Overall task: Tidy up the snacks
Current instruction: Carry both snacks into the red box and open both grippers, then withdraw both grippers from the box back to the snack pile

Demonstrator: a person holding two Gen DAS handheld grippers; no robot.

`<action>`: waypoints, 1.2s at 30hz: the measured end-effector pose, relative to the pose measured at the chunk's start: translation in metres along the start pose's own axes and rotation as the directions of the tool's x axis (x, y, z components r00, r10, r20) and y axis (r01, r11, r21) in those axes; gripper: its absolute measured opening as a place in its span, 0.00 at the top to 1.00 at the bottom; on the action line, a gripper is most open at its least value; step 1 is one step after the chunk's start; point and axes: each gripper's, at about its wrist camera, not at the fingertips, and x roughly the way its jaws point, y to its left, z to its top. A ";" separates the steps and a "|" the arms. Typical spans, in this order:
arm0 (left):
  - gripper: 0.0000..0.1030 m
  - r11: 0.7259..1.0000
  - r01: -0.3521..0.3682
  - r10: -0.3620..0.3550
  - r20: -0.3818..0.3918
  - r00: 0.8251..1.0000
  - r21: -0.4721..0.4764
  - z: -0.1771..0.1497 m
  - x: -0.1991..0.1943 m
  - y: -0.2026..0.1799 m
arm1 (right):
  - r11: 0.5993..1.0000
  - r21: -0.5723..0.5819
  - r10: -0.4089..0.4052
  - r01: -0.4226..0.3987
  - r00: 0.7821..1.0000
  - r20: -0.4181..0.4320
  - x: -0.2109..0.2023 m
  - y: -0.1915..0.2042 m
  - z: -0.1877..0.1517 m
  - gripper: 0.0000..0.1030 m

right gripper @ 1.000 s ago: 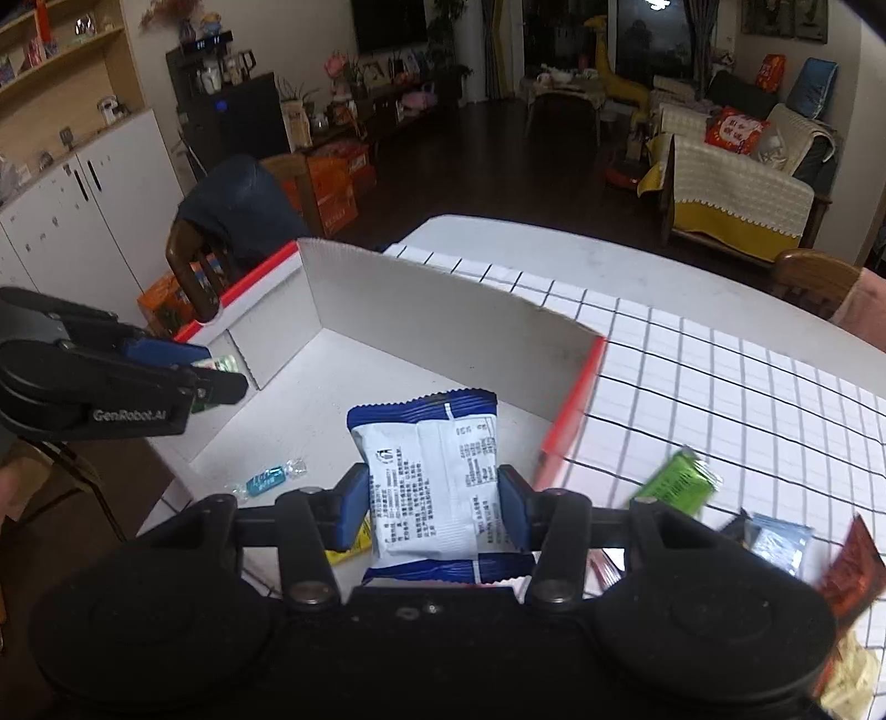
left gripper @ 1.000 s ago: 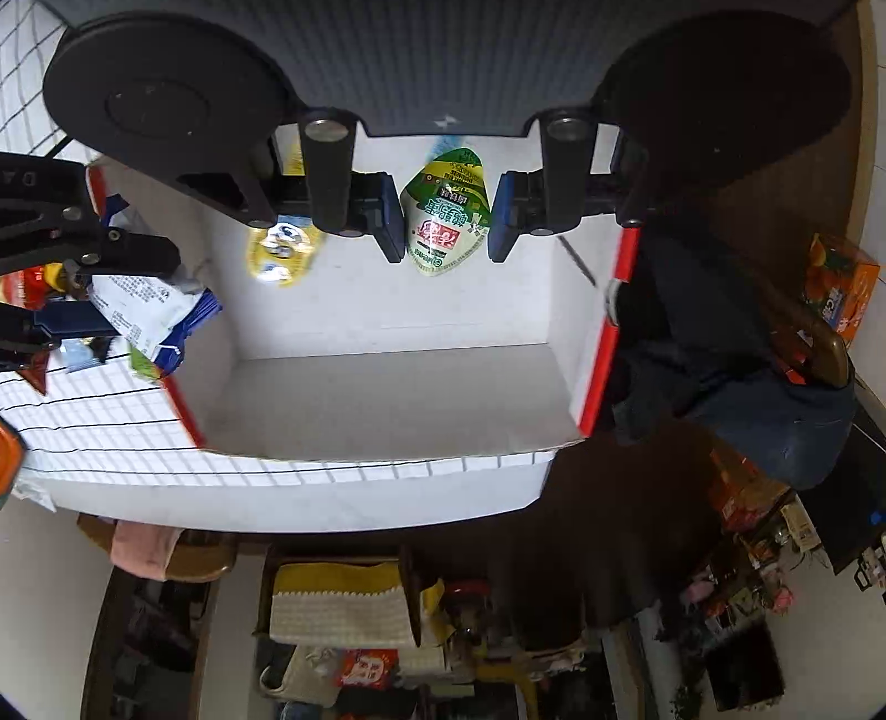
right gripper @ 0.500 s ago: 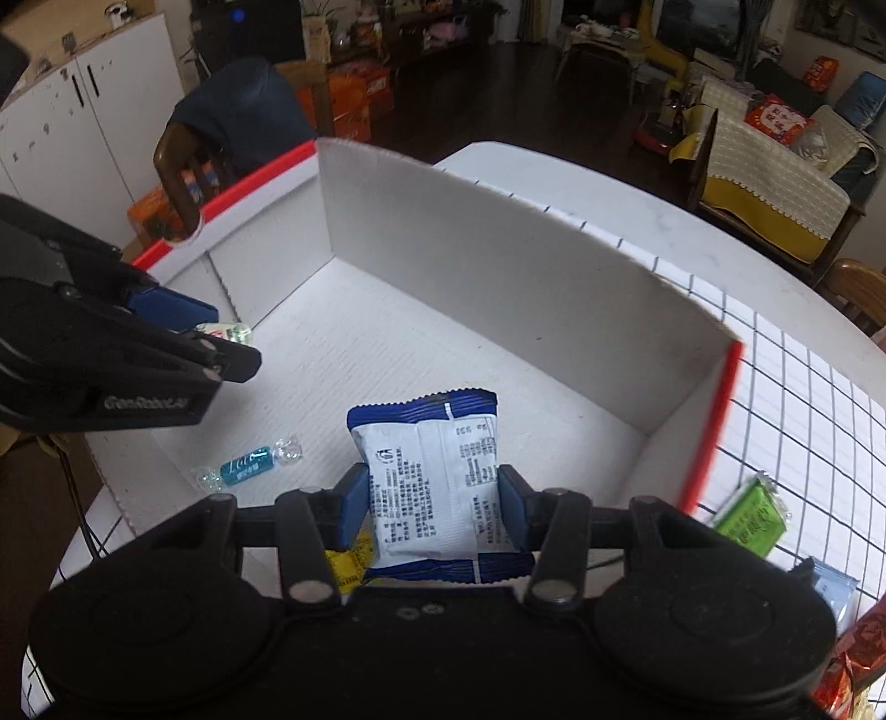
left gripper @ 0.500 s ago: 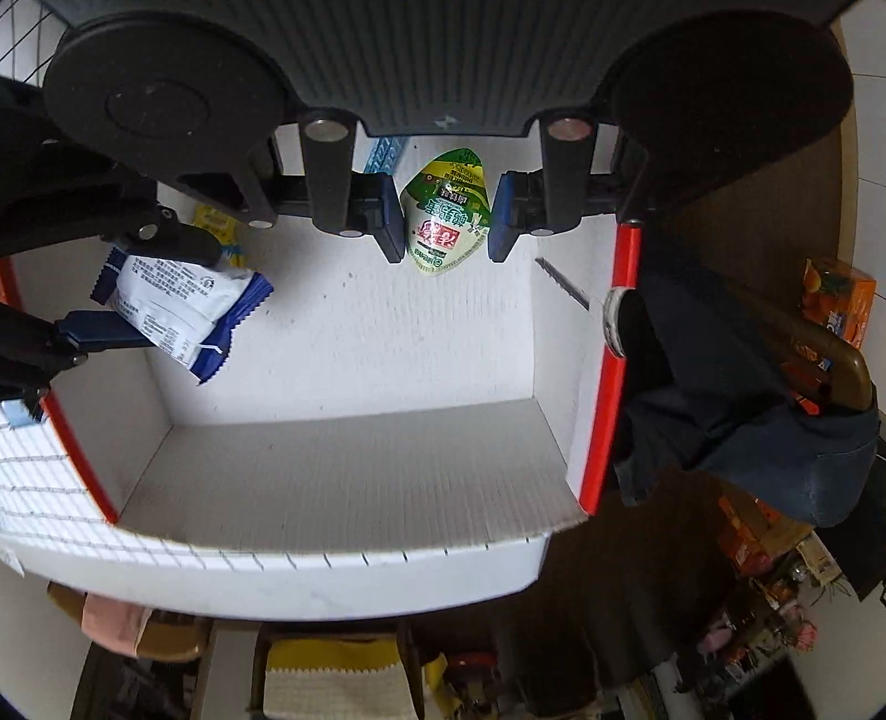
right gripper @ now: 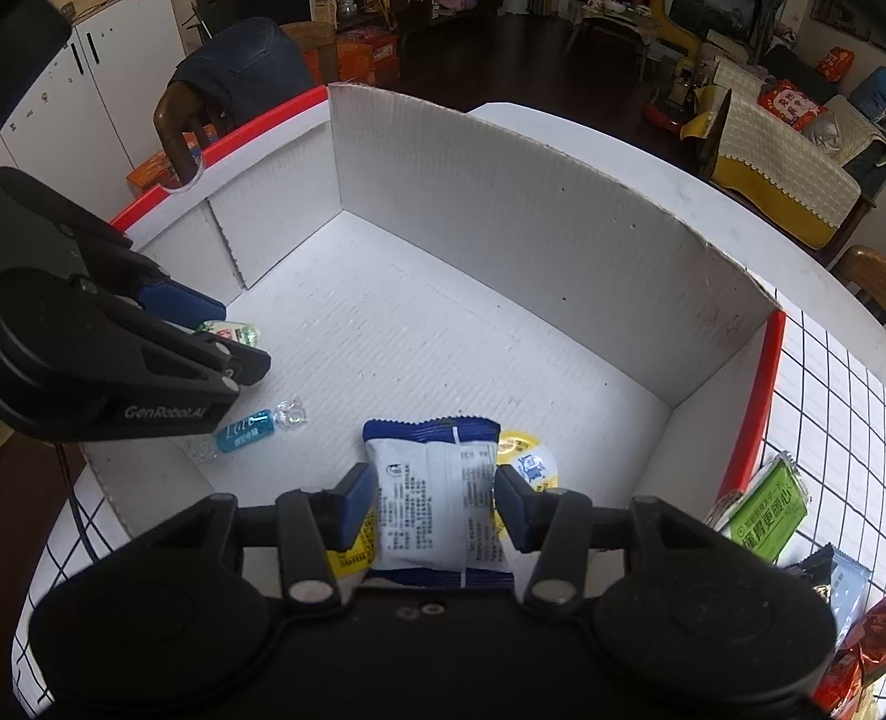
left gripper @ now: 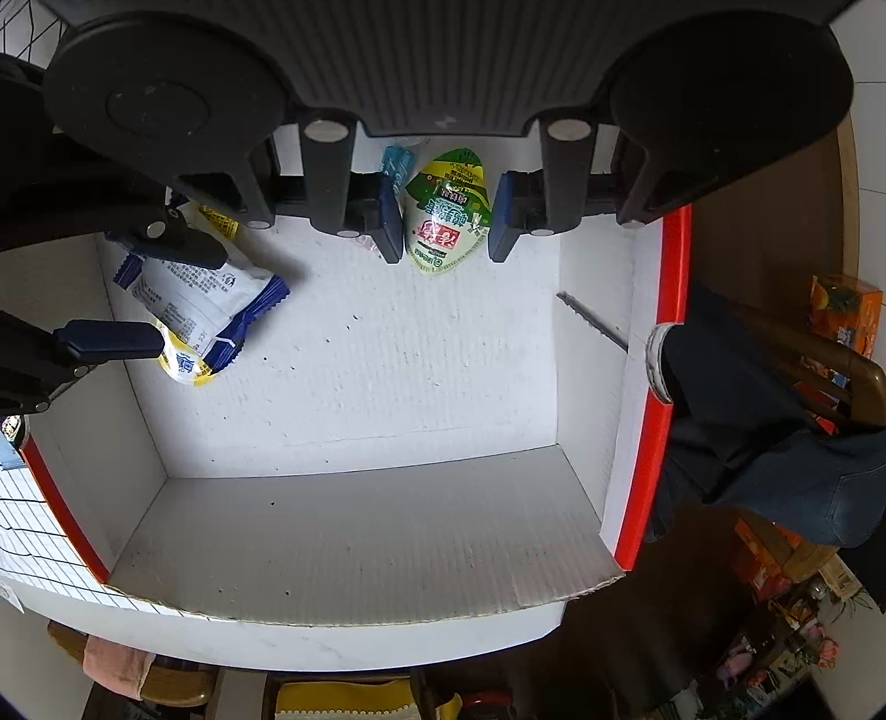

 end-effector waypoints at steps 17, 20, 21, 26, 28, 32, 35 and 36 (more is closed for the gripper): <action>0.44 0.997 0.053 -0.046 0.134 0.990 -0.049 -0.007 -0.050 -0.001 | 0.993 0.071 0.083 -0.094 0.985 0.150 -0.062 -0.017 -0.010 0.42; 0.43 0.997 0.063 -0.055 0.166 0.985 -0.047 -0.009 -0.065 -0.007 | 0.991 0.078 0.092 -0.108 0.979 0.184 -0.078 -0.020 -0.015 0.39; 0.43 0.997 0.069 -0.060 0.175 0.983 -0.046 -0.010 -0.070 -0.010 | 0.991 0.082 0.090 -0.108 0.977 0.194 -0.083 -0.022 -0.016 0.39; 0.37 0.996 0.085 -0.077 0.228 0.971 -0.029 -0.013 -0.094 -0.023 | 0.986 0.110 0.097 -0.126 0.965 0.242 -0.107 -0.036 -0.029 0.39; 0.34 0.995 0.096 -0.087 0.246 0.965 -0.023 -0.013 -0.102 -0.029 | 0.985 0.122 0.089 -0.124 0.962 0.260 -0.116 -0.041 -0.034 0.34; 0.33 0.994 0.108 -0.101 0.279 0.955 -0.009 -0.014 -0.116 -0.042 | 0.981 0.143 0.085 -0.134 0.949 0.305 -0.134 -0.053 -0.046 0.25; 0.29 0.993 0.118 -0.113 0.308 0.945 0.004 -0.017 -0.127 -0.055 | 0.977 0.158 0.085 -0.144 0.941 0.329 -0.147 -0.062 -0.058 0.22; 0.27 0.993 0.120 -0.117 0.316 0.941 0.010 -0.018 -0.130 -0.060 | 0.976 0.162 0.084 -0.146 0.938 0.337 -0.150 -0.066 -0.062 0.20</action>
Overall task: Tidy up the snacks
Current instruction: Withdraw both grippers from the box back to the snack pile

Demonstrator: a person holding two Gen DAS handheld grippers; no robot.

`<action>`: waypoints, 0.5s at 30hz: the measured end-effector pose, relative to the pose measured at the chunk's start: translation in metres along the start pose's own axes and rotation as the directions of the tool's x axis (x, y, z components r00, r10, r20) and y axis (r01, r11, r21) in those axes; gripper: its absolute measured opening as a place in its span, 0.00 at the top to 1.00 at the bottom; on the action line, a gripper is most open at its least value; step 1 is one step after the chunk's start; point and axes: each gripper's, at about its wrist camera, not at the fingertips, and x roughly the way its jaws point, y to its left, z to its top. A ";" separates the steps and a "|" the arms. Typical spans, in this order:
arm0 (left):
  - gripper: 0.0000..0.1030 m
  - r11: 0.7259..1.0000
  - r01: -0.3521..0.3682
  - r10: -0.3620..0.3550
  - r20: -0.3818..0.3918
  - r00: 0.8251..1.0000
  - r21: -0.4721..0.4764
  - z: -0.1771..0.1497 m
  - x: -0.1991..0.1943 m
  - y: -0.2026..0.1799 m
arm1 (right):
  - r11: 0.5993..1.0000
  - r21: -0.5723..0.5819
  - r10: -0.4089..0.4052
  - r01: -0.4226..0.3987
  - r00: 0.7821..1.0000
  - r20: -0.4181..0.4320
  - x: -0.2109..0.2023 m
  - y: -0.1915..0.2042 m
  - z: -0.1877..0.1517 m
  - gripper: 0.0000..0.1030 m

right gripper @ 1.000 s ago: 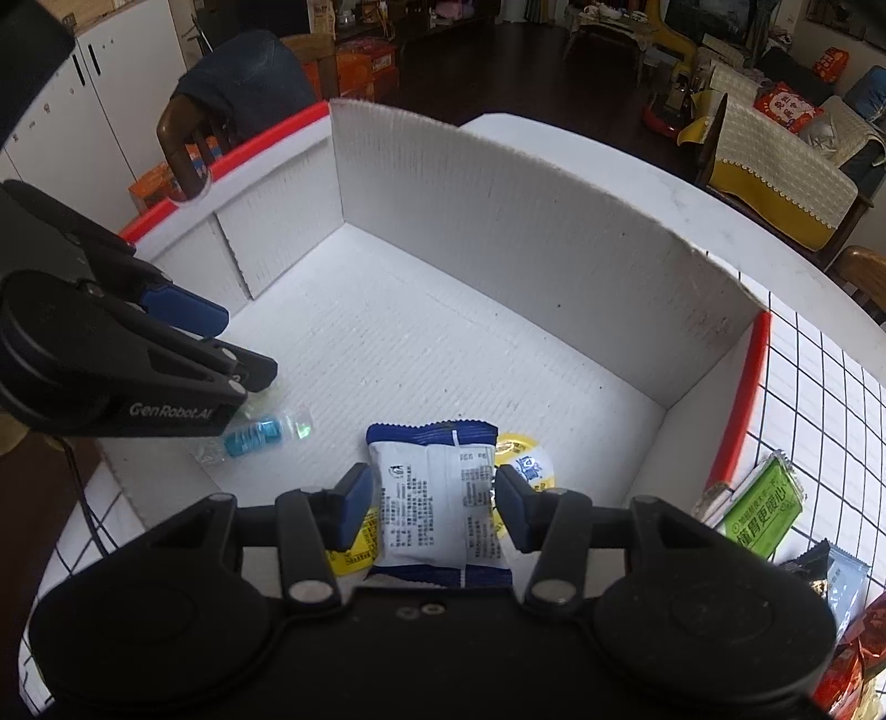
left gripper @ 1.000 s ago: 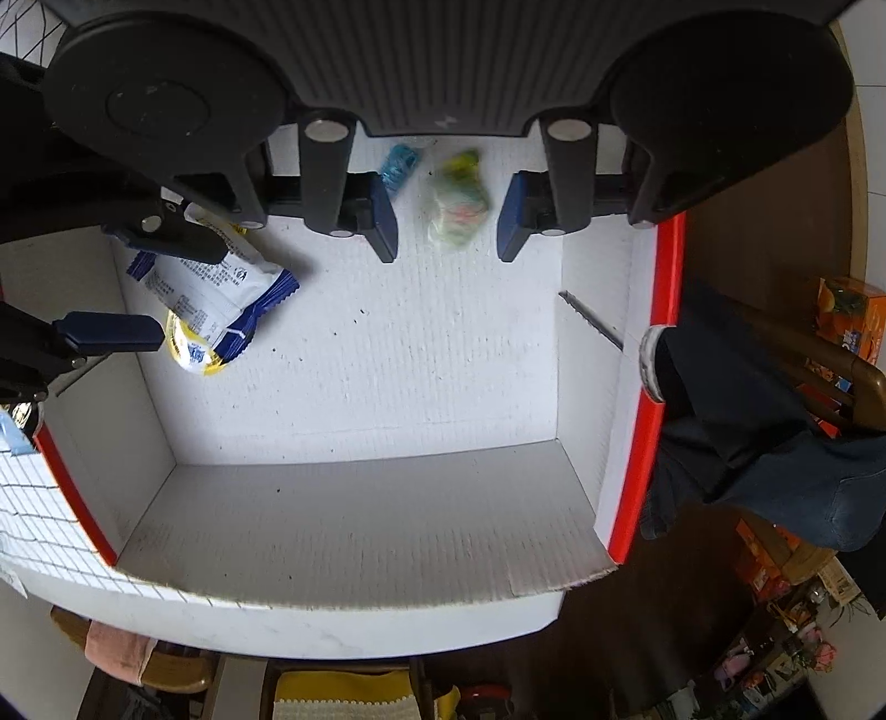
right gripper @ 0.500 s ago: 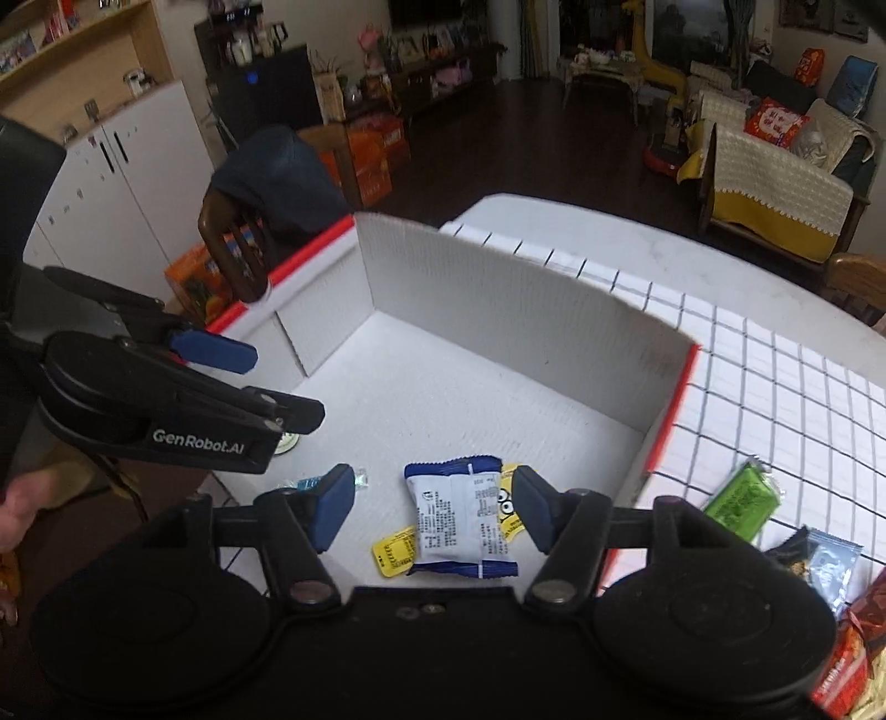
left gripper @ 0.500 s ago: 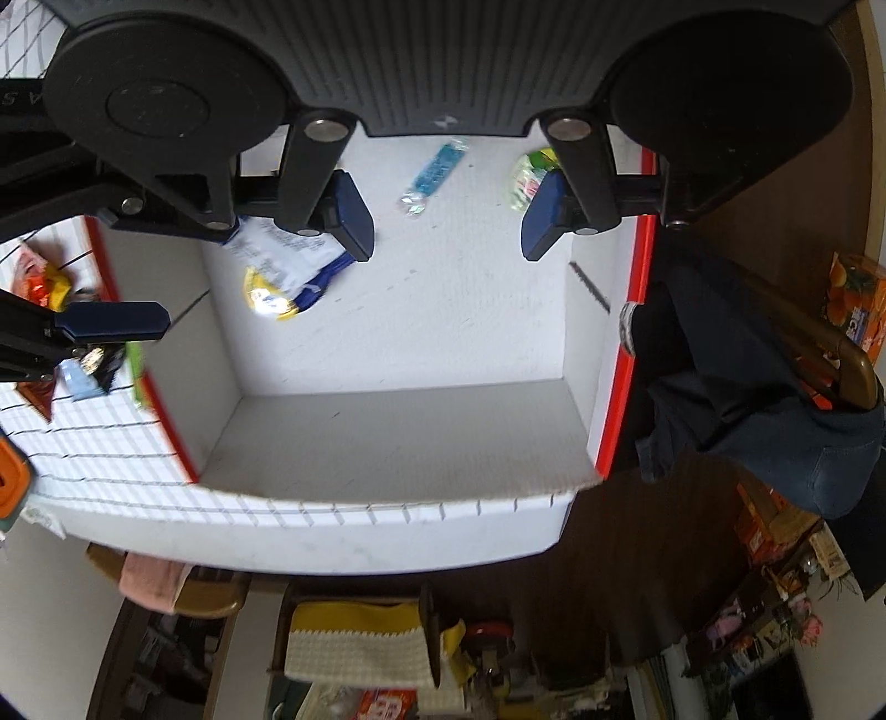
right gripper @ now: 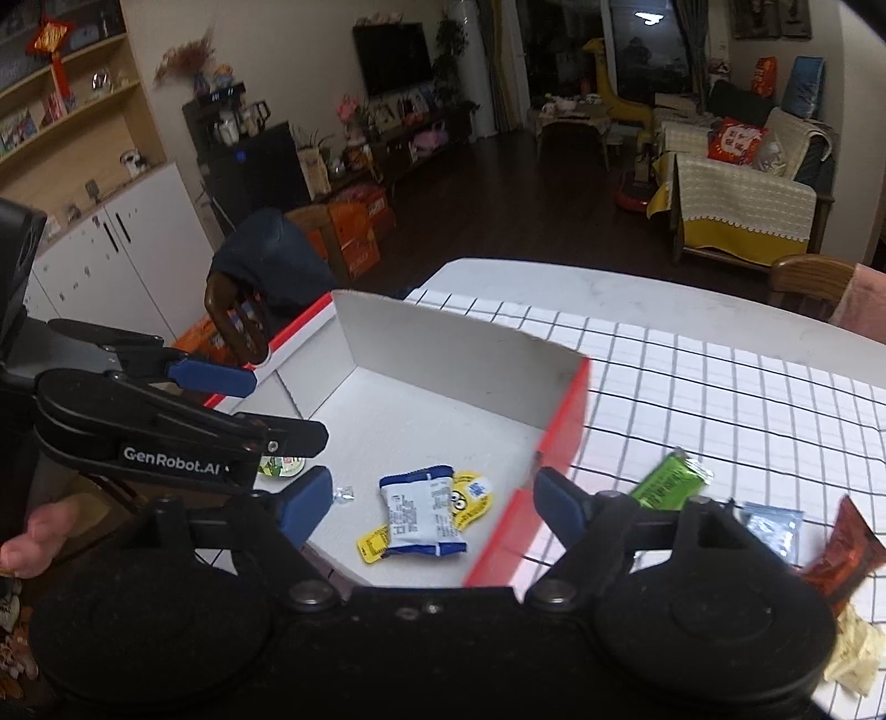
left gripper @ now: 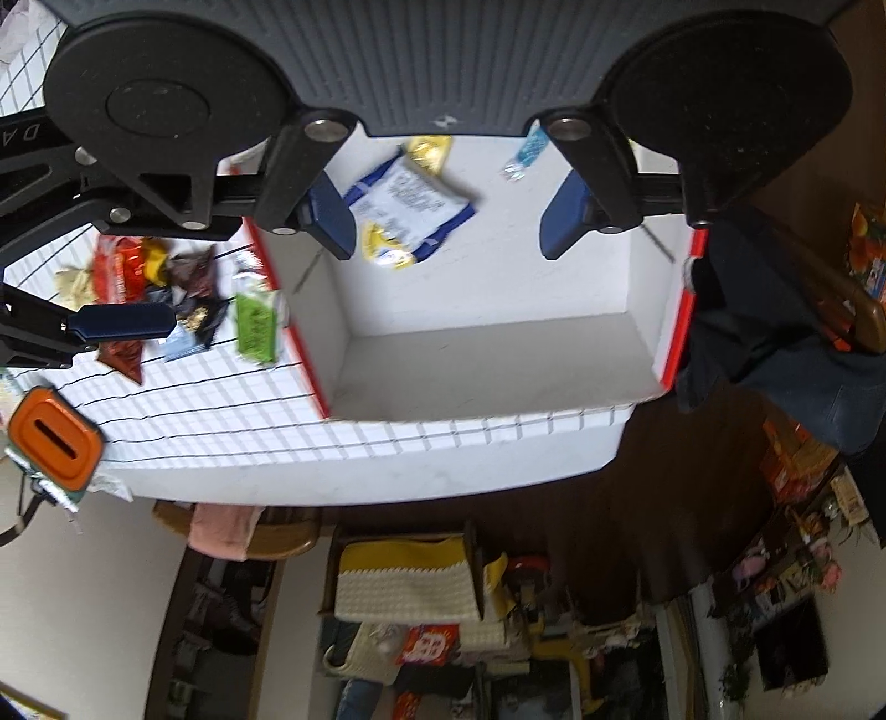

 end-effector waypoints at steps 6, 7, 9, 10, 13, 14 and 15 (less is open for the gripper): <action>0.22 0.999 0.026 -0.027 0.035 0.999 0.033 -0.003 -0.006 -0.036 | 0.999 0.031 -0.017 0.016 1.000 0.024 -0.026 -0.021 -0.016 0.17; 0.22 0.999 0.033 -0.034 0.039 0.999 0.039 -0.003 -0.006 -0.043 | 0.999 0.037 -0.022 0.021 0.999 0.027 -0.030 -0.025 -0.019 0.16; 0.21 0.998 0.045 -0.047 0.046 0.998 0.049 -0.004 -0.006 -0.056 | 0.998 0.050 -0.031 0.029 0.999 0.033 -0.038 -0.034 -0.024 0.16; 0.20 0.997 0.052 -0.054 0.050 0.997 0.055 -0.004 -0.006 -0.063 | 0.998 0.054 -0.036 0.034 0.999 0.037 -0.042 -0.038 -0.027 0.14; 0.19 0.995 0.071 -0.075 0.059 0.995 0.070 -0.006 -0.005 -0.084 | 0.996 0.063 -0.062 0.058 0.997 0.056 -0.057 -0.056 -0.039 0.03; 0.19 0.994 0.080 -0.084 0.061 0.995 0.074 -0.007 -0.004 -0.091 | 0.996 0.068 -0.067 0.063 0.996 0.059 -0.062 -0.062 -0.042 0.03; 0.18 0.993 0.088 -0.093 0.062 0.994 0.077 -0.007 -0.003 -0.097 | 0.995 0.072 -0.071 0.067 0.996 0.057 -0.069 -0.071 -0.048 0.03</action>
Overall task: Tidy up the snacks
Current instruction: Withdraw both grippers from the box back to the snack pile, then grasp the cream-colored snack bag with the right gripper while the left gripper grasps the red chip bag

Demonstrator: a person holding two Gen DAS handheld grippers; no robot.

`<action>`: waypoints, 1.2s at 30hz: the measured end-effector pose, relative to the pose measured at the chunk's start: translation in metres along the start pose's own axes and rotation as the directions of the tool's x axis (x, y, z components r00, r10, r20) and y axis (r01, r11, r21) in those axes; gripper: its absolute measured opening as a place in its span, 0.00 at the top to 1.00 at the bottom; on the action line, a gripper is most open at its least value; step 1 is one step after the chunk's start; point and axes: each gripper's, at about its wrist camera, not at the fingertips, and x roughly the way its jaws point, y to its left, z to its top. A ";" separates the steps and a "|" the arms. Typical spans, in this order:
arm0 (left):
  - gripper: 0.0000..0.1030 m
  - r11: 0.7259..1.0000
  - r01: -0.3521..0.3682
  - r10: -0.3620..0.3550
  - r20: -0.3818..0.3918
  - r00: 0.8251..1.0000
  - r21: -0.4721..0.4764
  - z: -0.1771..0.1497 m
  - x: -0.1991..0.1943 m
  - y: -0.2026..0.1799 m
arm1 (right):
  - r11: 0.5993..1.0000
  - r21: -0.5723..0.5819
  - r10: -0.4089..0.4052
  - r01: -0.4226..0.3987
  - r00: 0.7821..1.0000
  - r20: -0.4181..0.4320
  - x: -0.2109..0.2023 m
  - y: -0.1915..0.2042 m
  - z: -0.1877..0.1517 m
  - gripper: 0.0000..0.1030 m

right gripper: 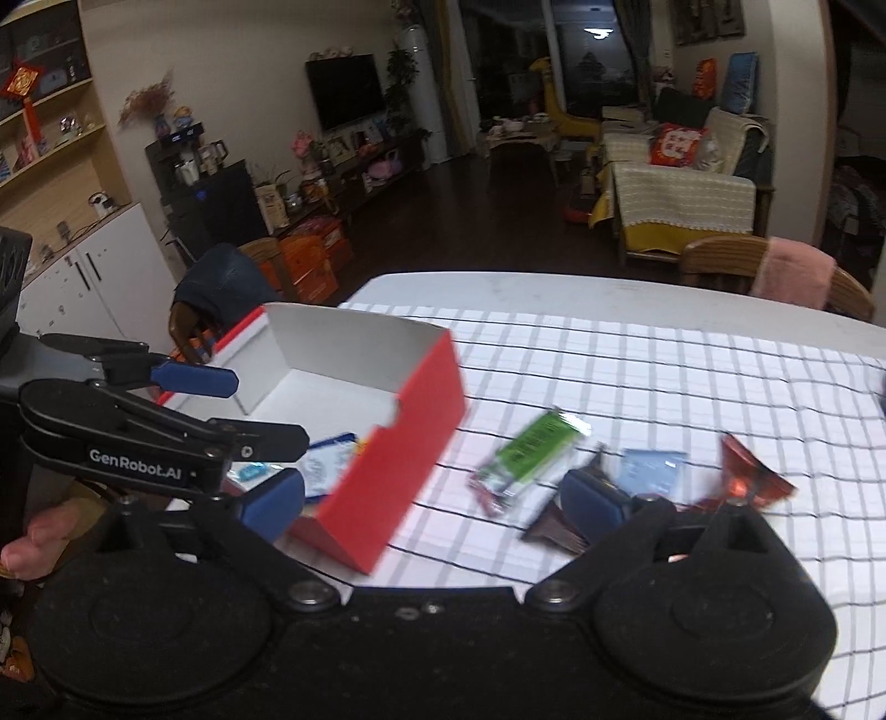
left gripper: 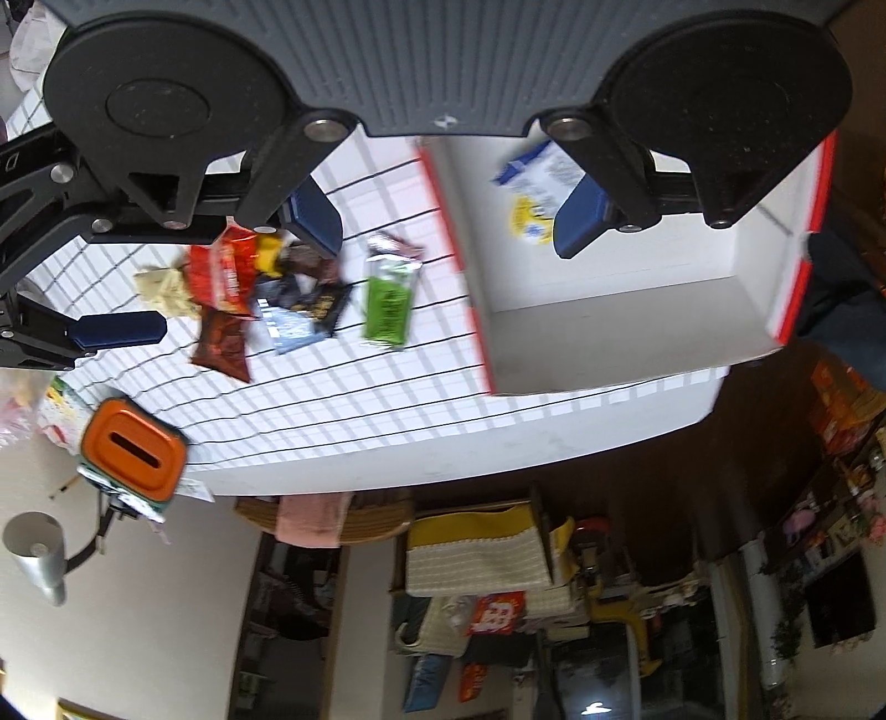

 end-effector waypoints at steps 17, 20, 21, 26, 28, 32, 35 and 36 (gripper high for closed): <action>0.18 0.992 0.081 -0.074 -0.069 0.995 0.099 -0.011 0.050 -0.116 | 0.987 -0.065 -0.156 0.150 0.983 -0.099 -0.022 -0.131 -0.063 0.00; 0.18 0.989 0.083 -0.074 -0.080 0.994 0.120 -0.011 0.060 -0.135 | 0.983 -0.079 -0.172 0.163 0.977 -0.124 -0.013 -0.153 -0.068 0.00; 0.18 0.988 0.078 -0.067 -0.080 0.995 0.131 -0.011 0.064 -0.141 | 0.983 -0.079 -0.178 0.168 0.975 -0.134 -0.009 -0.161 -0.069 0.01; 0.18 0.981 0.057 -0.041 -0.089 0.995 0.185 -0.012 0.084 -0.170 | 0.979 0.018 -0.197 0.202 0.968 -0.158 0.005 -0.197 -0.069 0.01; 0.18 0.976 0.049 -0.031 -0.092 0.995 0.211 -0.012 0.093 -0.181 | 0.976 0.057 -0.199 0.211 0.966 -0.164 0.012 -0.207 -0.068 0.04; 0.18 0.966 0.049 -0.020 -0.113 0.993 0.255 -0.013 0.113 -0.197 | 0.985 -0.008 -0.170 0.171 0.968 -0.185 0.022 -0.212 -0.069 0.07; 0.18 0.963 0.045 -0.010 -0.132 0.991 0.266 -0.011 0.128 -0.205 | 0.983 -0.119 -0.163 0.141 0.964 -0.210 0.031 -0.214 -0.068 0.09; 0.18 0.962 0.046 -0.008 -0.138 0.990 0.269 -0.010 0.132 -0.208 | 0.980 -0.155 -0.159 0.126 0.963 -0.220 0.034 -0.214 -0.067 0.10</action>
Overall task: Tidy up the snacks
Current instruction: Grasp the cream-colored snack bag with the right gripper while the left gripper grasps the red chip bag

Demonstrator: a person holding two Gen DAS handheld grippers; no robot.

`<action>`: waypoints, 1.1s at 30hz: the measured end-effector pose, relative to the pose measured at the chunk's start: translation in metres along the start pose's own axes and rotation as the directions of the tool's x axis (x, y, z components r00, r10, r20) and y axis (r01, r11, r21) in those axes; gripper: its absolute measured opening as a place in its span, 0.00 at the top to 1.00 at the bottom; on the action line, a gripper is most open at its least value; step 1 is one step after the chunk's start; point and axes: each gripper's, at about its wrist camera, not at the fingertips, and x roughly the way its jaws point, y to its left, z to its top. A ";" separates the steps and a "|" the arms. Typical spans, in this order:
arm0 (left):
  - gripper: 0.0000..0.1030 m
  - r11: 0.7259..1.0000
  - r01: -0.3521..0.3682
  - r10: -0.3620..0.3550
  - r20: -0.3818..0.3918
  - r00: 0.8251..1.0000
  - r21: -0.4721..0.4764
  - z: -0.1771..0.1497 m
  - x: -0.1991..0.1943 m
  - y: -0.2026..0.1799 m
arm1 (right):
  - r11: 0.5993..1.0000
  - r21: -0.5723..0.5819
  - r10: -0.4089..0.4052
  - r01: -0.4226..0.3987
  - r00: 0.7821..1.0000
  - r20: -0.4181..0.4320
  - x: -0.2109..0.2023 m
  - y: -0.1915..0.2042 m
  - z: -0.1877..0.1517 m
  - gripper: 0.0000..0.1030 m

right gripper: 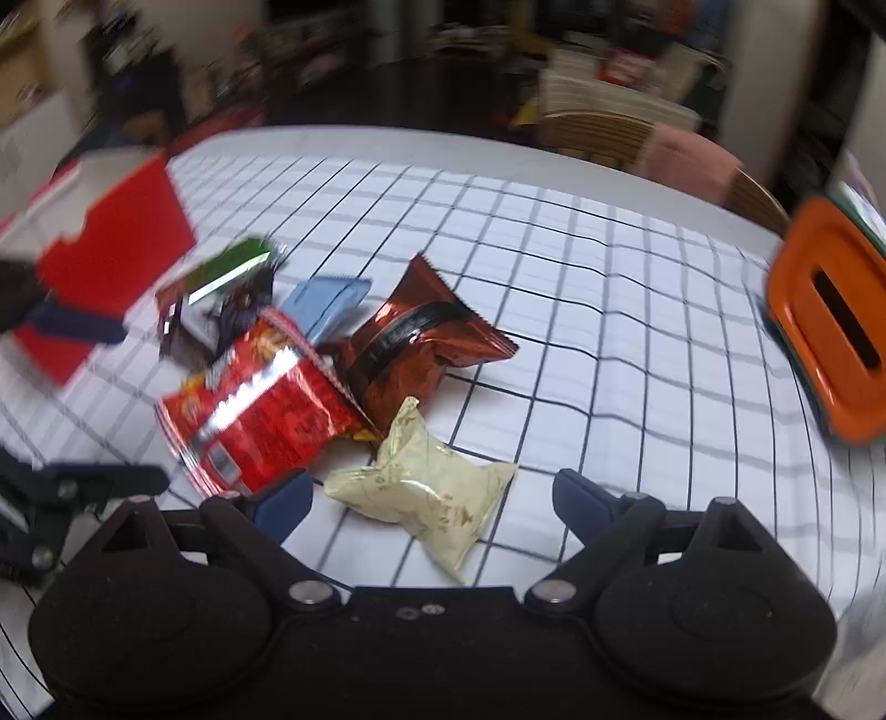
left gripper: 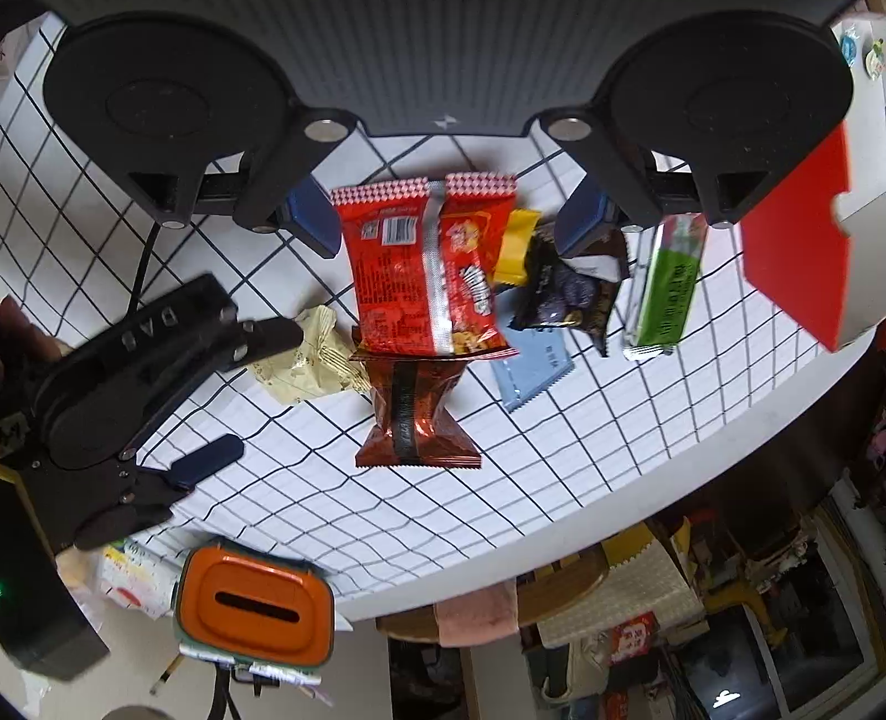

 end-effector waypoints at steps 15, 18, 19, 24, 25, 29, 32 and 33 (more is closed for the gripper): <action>0.18 0.998 -0.050 0.052 -0.098 0.994 0.022 0.021 0.053 -0.019 | 0.922 -0.384 0.022 -0.055 0.996 -0.091 0.041 0.019 0.002 0.31; 0.18 0.998 -0.059 0.062 -0.104 0.993 0.027 0.025 0.060 -0.019 | 0.924 -0.377 0.023 -0.058 0.995 -0.095 0.046 0.017 0.002 0.37; 0.18 0.998 -0.058 0.061 -0.106 0.993 0.025 0.026 0.062 -0.018 | 0.928 -0.368 0.029 -0.063 0.995 -0.097 0.048 0.015 0.002 0.41; 0.18 0.999 -0.046 0.047 -0.114 0.992 0.012 0.029 0.067 -0.016 | 0.953 -0.295 0.040 -0.063 0.996 -0.082 0.045 0.007 -0.001 0.59; 0.18 0.999 -0.043 0.044 -0.114 0.992 0.013 0.029 0.068 -0.016 | 0.960 -0.274 0.037 -0.057 0.996 -0.079 0.045 0.006 -0.002 0.60; 0.28 0.999 -0.037 0.041 -0.113 0.993 0.032 0.028 0.068 -0.017 | 0.983 -0.179 0.021 -0.031 0.998 -0.055 0.037 0.003 -0.007 0.67; 0.32 0.998 -0.037 0.042 -0.113 0.993 0.040 0.026 0.068 -0.019 | 0.995 -0.099 0.001 -0.006 0.999 -0.042 0.031 0.002 -0.013 0.70; 0.33 0.998 -0.037 0.041 -0.111 0.993 0.044 0.025 0.068 -0.019 | 0.998 -0.071 -0.004 0.001 0.999 -0.039 0.029 0.002 -0.014 0.71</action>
